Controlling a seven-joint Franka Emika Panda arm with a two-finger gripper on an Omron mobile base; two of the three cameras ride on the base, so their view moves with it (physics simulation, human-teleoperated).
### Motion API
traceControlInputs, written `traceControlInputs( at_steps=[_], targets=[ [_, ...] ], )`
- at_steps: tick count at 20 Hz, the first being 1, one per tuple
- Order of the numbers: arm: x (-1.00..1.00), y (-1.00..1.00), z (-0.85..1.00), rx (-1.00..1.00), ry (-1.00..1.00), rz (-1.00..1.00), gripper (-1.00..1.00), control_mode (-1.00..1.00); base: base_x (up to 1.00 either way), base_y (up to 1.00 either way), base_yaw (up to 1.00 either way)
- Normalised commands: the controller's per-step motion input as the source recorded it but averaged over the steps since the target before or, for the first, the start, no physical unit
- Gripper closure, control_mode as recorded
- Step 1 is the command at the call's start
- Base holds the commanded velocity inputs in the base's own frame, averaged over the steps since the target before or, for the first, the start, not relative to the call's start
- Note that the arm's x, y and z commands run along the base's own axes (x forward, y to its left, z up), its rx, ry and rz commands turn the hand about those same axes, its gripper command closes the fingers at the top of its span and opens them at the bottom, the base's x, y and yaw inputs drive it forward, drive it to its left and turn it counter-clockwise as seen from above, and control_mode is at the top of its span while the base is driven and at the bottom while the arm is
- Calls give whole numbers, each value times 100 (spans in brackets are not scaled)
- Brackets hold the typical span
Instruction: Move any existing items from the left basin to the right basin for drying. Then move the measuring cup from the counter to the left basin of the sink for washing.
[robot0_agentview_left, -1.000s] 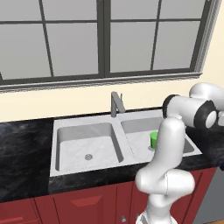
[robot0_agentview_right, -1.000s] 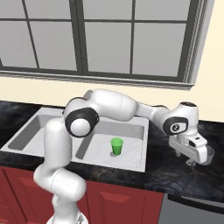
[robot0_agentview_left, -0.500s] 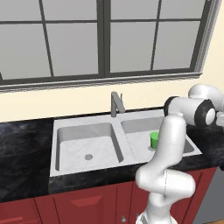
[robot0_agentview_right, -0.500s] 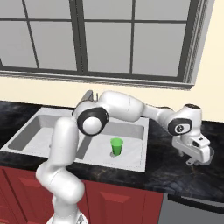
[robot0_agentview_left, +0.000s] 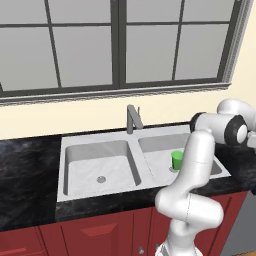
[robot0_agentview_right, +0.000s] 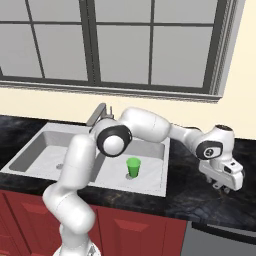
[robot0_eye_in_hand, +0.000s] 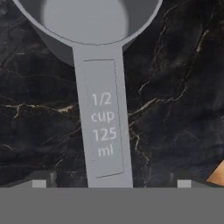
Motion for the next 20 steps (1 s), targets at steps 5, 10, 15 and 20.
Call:
traceControlInputs(
  at_steps=[5, 10, 15, 20],
  targets=[
    [2, -2, -20, 0, 0, 3, -100, -100, 0, 0, 0],
    [1, -3, -15, 2, 0, 3, -100, -100, 0, 0, 0],
    [0, -1, -4, 3, 0, 1, 100, -100, 0, 0, 0],
    [-3, 0, 2, 0, 0, 1, 100, -100, 0, 0, 0]
  ],
)
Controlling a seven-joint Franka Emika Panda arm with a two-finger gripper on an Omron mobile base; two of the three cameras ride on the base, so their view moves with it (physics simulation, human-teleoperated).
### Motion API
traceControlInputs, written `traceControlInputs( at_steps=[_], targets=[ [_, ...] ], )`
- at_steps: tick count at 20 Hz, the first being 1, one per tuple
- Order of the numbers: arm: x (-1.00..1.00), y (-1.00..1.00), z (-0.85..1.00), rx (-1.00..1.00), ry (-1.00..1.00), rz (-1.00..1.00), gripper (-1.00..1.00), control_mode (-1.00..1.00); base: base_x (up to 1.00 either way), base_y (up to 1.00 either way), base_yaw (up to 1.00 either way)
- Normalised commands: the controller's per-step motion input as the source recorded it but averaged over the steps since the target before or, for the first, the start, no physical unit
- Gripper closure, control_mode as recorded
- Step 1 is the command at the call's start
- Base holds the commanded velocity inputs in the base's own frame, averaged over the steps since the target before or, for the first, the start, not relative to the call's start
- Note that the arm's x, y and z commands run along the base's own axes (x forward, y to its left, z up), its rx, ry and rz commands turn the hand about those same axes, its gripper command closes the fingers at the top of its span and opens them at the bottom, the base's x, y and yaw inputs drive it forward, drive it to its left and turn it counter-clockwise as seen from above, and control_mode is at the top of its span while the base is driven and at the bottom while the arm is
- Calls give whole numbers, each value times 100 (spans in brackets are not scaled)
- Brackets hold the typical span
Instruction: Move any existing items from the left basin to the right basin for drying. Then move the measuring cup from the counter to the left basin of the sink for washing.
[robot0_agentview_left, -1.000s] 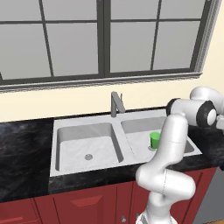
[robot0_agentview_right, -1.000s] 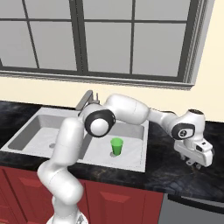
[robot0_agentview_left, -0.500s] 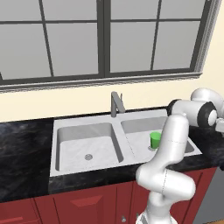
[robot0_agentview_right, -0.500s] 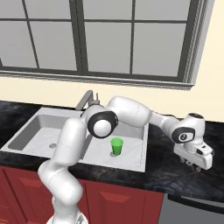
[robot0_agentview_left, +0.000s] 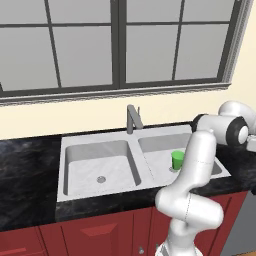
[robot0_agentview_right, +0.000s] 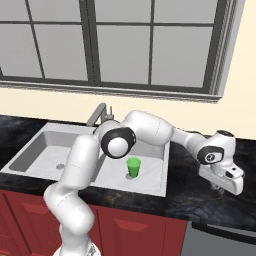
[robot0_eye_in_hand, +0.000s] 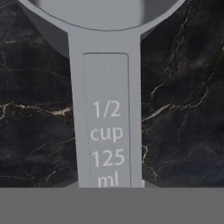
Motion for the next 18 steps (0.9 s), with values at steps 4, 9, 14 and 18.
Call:
traceControlInputs(
  at_steps=[4, 9, 14, 18],
  targets=[
    [-14, 11, 26, -1, 0, 3, 100, -100, 0, 0, 0],
    [-44, 35, 38, -7, 0, 8, 100, -100, 0, 0, 0],
    [-58, 60, 43, -10, -1, 13, 100, -100, 0, 0, 0],
    [-39, 78, 52, -7, 0, 17, 100, -100, 0, 0, 0]
  ],
)
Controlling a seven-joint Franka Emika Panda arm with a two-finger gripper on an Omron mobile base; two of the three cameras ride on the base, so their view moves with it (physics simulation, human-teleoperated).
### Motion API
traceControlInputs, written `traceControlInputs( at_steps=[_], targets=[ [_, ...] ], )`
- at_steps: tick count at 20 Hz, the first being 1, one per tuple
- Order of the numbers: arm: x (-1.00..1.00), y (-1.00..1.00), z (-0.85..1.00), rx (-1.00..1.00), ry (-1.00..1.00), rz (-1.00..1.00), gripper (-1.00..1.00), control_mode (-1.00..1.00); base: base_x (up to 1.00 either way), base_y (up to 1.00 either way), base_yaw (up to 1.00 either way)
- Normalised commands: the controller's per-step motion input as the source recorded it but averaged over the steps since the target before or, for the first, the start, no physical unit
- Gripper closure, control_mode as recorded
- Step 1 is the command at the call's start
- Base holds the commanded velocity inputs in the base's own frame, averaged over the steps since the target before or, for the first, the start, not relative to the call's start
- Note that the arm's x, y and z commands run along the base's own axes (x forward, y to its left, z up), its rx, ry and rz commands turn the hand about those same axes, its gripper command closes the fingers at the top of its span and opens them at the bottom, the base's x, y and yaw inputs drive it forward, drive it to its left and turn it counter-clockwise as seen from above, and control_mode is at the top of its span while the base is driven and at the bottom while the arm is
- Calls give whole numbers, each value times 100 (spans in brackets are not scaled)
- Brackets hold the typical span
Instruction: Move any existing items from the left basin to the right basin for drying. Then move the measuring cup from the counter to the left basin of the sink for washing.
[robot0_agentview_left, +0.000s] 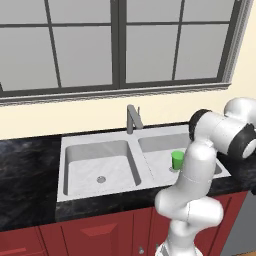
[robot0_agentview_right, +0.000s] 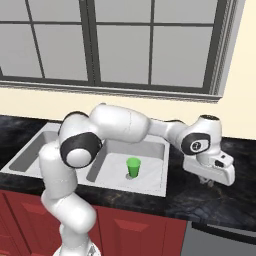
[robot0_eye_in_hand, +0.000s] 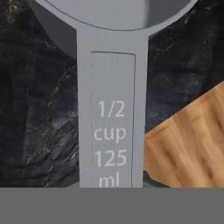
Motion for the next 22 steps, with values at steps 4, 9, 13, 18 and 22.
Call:
traceControlInputs(
  at_steps=[4, 9, 13, 18, 22],
  targets=[
    [-24, 77, 46, 0, 0, 20, 100, -100, 0, 0, 0],
    [-27, 63, 48, 0, 0, 25, 100, -100, 0, 0, 0],
    [-20, 71, 40, 0, 0, 30, 100, -100, 0, 0, 0],
    [-17, 83, 27, 0, 1, 36, 100, -100, 0, 0, 0],
    [-5, 80, 26, 0, 4, 38, 100, -100, 0, 0, 0]
  ],
)
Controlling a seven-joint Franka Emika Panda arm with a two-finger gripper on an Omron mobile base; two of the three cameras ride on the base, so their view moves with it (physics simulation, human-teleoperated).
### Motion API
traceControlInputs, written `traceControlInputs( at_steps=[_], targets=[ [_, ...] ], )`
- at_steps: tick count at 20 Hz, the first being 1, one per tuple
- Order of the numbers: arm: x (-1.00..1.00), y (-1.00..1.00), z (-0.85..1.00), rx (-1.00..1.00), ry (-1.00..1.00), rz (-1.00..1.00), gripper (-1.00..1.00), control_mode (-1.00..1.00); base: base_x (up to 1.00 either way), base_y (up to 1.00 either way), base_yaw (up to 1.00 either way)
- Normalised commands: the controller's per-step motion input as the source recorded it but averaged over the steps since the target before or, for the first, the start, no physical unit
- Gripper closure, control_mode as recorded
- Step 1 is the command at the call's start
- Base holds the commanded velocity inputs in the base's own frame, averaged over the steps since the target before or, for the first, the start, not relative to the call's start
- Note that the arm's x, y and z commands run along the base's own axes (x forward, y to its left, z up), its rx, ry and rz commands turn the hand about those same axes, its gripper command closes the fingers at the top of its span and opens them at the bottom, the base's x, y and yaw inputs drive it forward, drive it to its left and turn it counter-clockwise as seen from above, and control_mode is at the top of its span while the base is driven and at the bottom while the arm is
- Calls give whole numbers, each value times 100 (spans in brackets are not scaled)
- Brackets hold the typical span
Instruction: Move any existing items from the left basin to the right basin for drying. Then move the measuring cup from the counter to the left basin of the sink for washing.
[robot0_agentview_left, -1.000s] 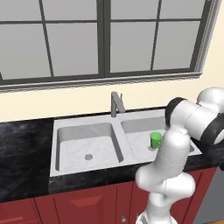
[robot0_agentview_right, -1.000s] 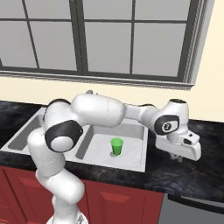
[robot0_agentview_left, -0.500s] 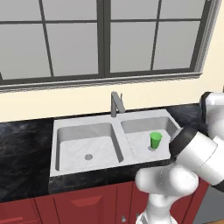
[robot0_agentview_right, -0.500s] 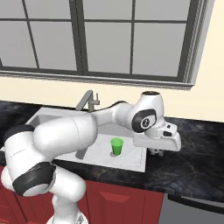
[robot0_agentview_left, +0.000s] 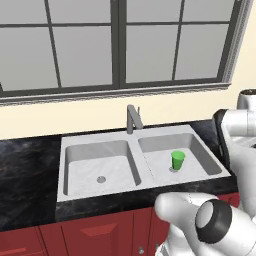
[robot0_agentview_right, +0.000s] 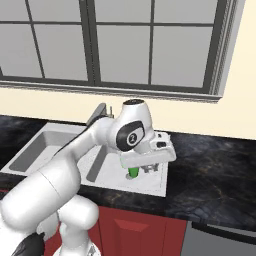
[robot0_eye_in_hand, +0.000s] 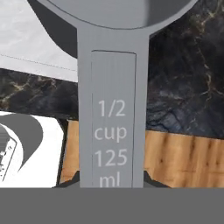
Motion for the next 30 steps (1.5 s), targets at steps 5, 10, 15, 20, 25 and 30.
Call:
traceControlInputs(
  at_steps=[5, 10, 15, 20, 25, 30],
  targets=[
    [0, 77, 9, 0, 0, 39, 100, -100, 0, 0, 0],
    [0, 82, 11, 1, 1, 37, 100, -100, 0, 0, 0],
    [1, 75, 28, 5, 8, 30, 100, -100, 0, 0, 0],
    [3, 82, 23, 7, 13, 27, 100, -100, 0, 0, 0],
    [0, 83, 10, 7, 16, 22, 100, -100, 0, 0, 0],
    [0, 75, 0, 6, 15, 9, 100, -100, 0, 0, 0]
  ],
)
